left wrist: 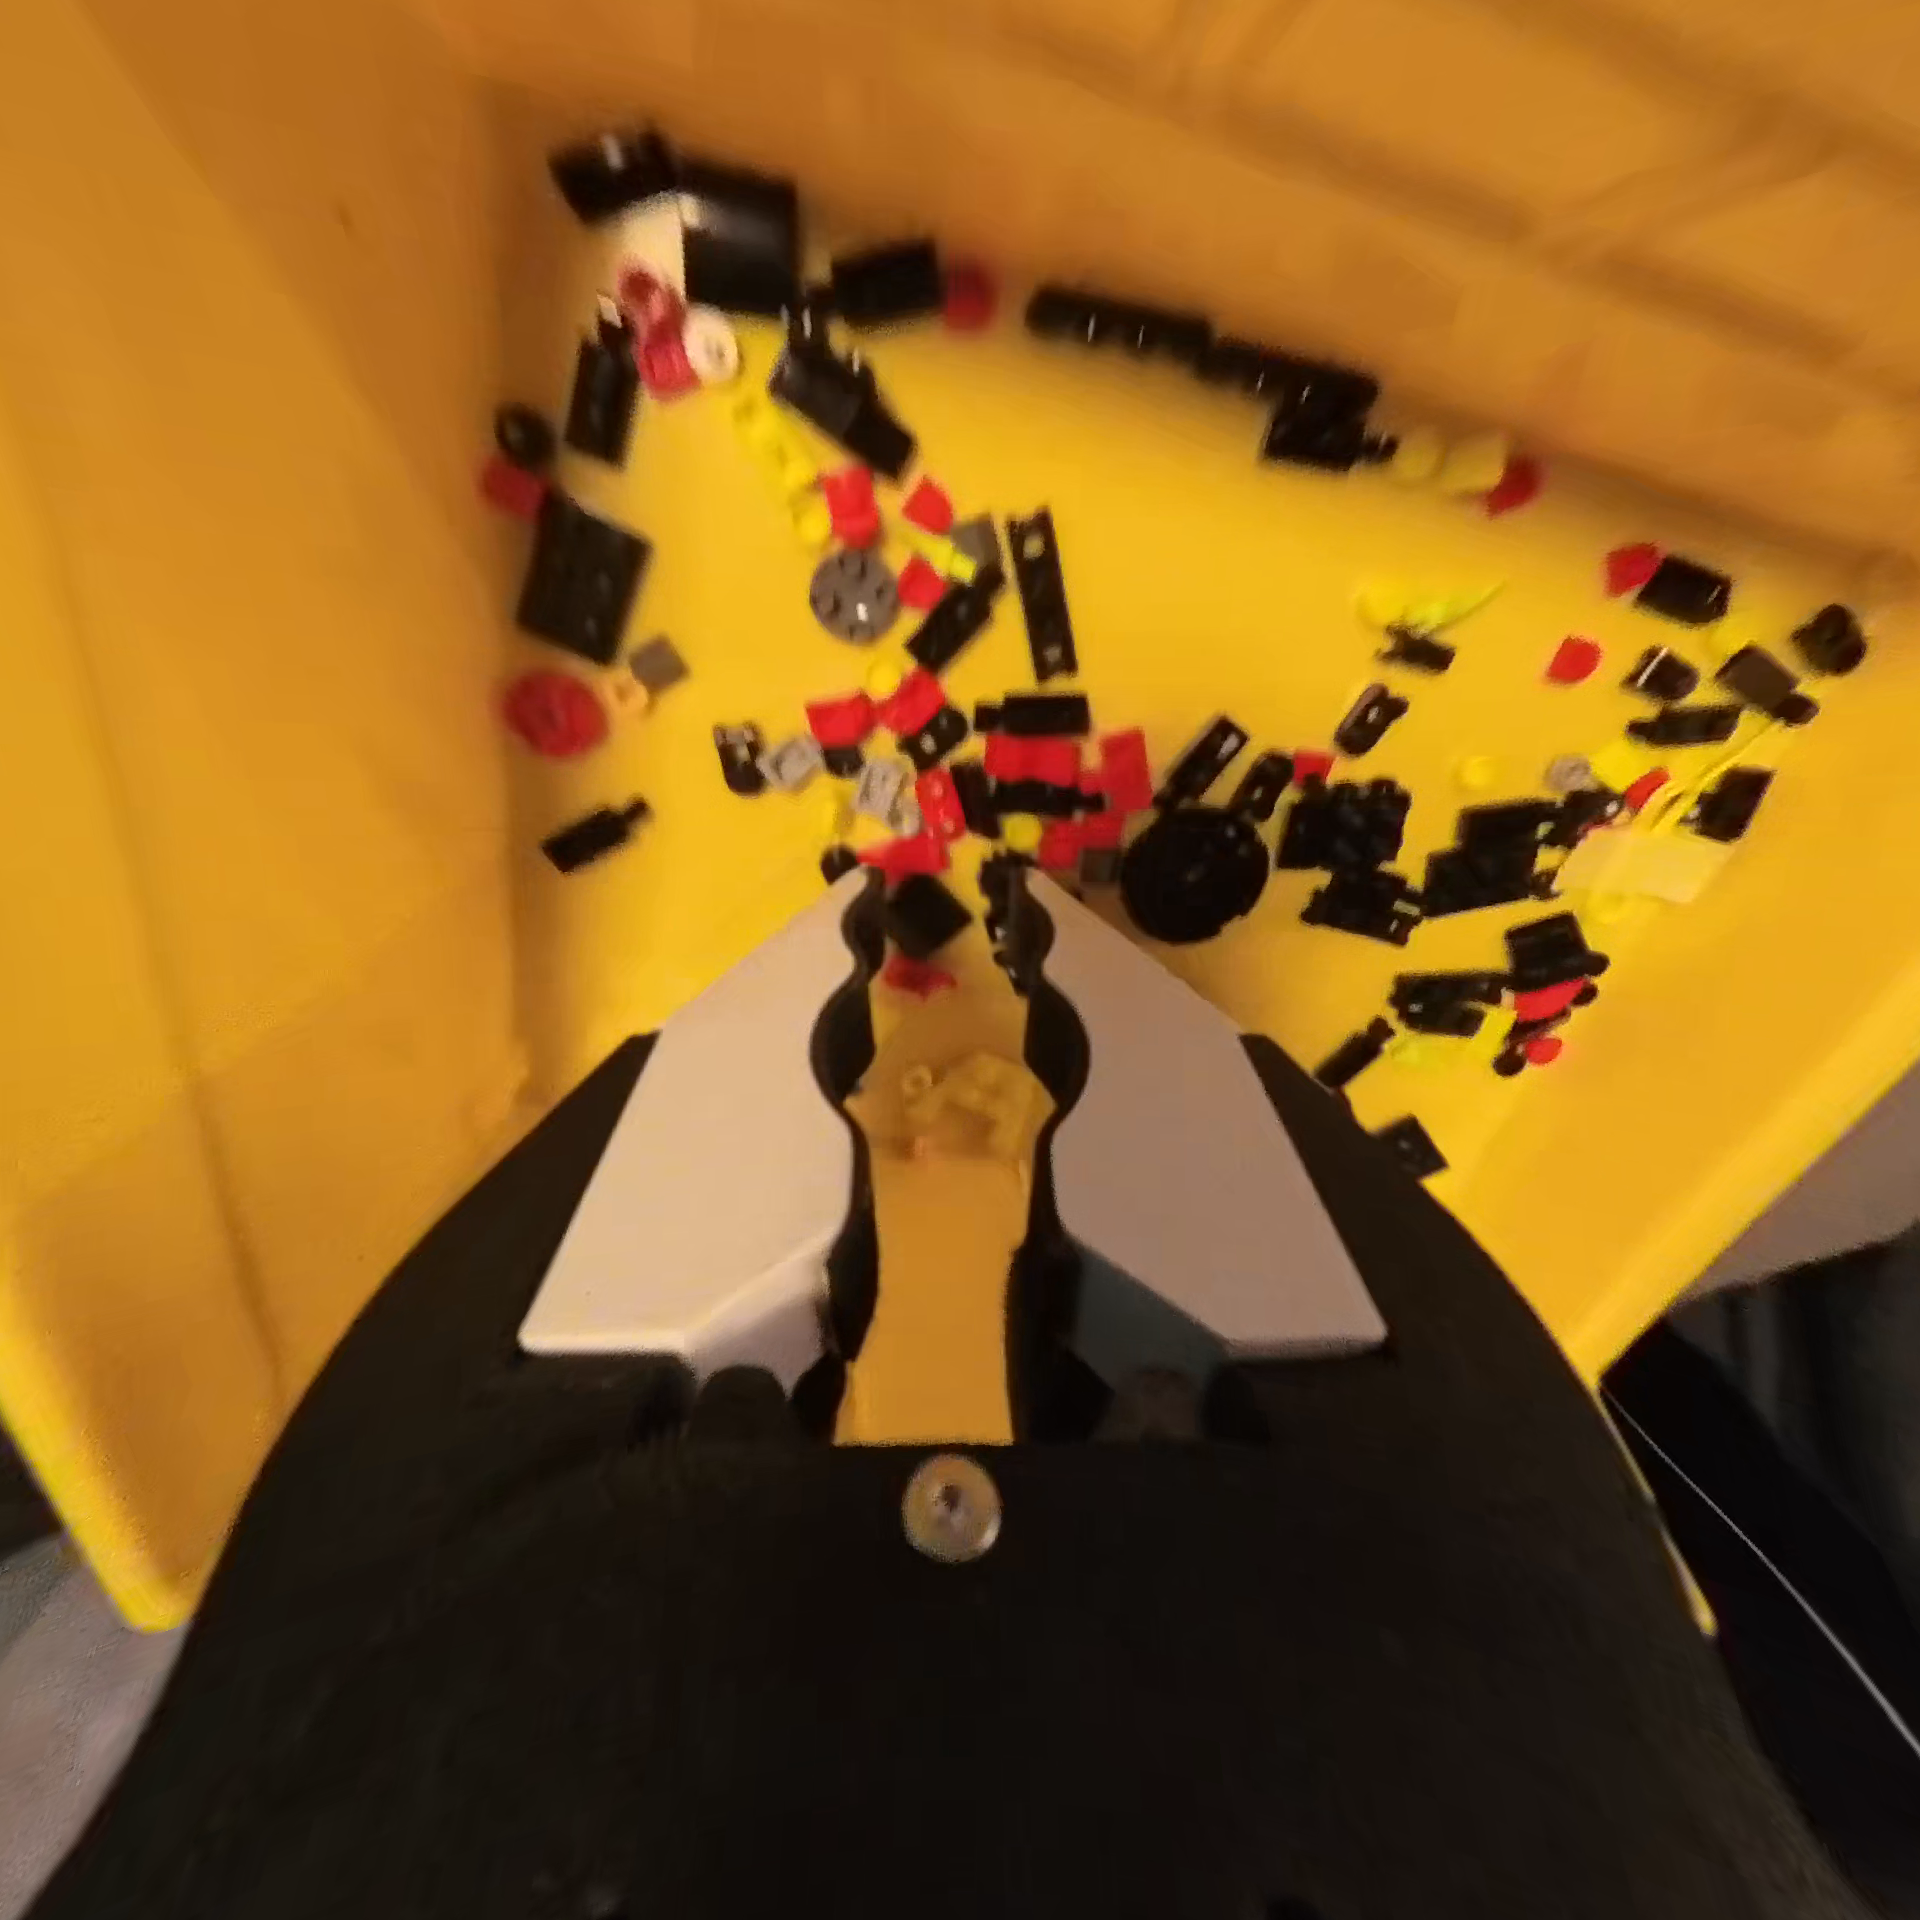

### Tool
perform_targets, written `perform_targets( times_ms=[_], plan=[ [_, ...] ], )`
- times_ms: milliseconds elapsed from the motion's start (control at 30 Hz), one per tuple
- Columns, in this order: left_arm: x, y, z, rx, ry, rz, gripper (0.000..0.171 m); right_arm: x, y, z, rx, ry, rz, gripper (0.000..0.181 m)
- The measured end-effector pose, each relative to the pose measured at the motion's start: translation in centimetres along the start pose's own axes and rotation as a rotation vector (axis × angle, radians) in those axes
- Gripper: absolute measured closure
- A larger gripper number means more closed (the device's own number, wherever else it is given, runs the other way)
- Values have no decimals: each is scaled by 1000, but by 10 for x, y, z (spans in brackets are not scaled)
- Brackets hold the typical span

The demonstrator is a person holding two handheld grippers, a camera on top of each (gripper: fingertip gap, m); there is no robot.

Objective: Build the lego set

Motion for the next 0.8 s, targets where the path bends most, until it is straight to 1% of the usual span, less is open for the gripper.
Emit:
perform_targets(
  times_ms=[100,167,267,333,400,433,500,567,600,800],
  plan=[
    [-3,7,7,-38,39,-50,153,0,0,0,1,-4,-1,181],
    [-10,9,11,-45,37,-85,153,-1,0,0,3,-6,-3,181],
    [-12,10,16,-41,88,-120,152,-1,-1,0,5,-9,-3,181],
    [-14,11,20,-49,94,-134,151,-1,-1,0,6,-9,-3,181],
    [-15,10,18,-34,75,-146,140,-1,-1,0,5,-9,-3,181],
    [-14,10,19,-37,64,-144,140,-1,-1,0,6,-9,-4,181],
    [-14,10,20,-43,26,-137,142,-2,-1,0,6,-11,-4,181],
    [-14,10,21,-55,-30,-121,151,-2,-1,0,10,-15,-4,181],
    [-13,10,21,-58,-48,-110,153,-2,-1,0,12,-17,-4,181],
    [-6,9,21,-45,-83,-72,155,-6,-4,-1,35,-36,-10,181]
  ],
)
Point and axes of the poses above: each gripper's, where its closed fingertips meet, z out along the fingers, y out of its underside, x = y × z across the jaws, the point moved 5 cm from there along -z, back along the fingers, and after that the axes turned 13 degrees about -x, right-handed, at the moved point
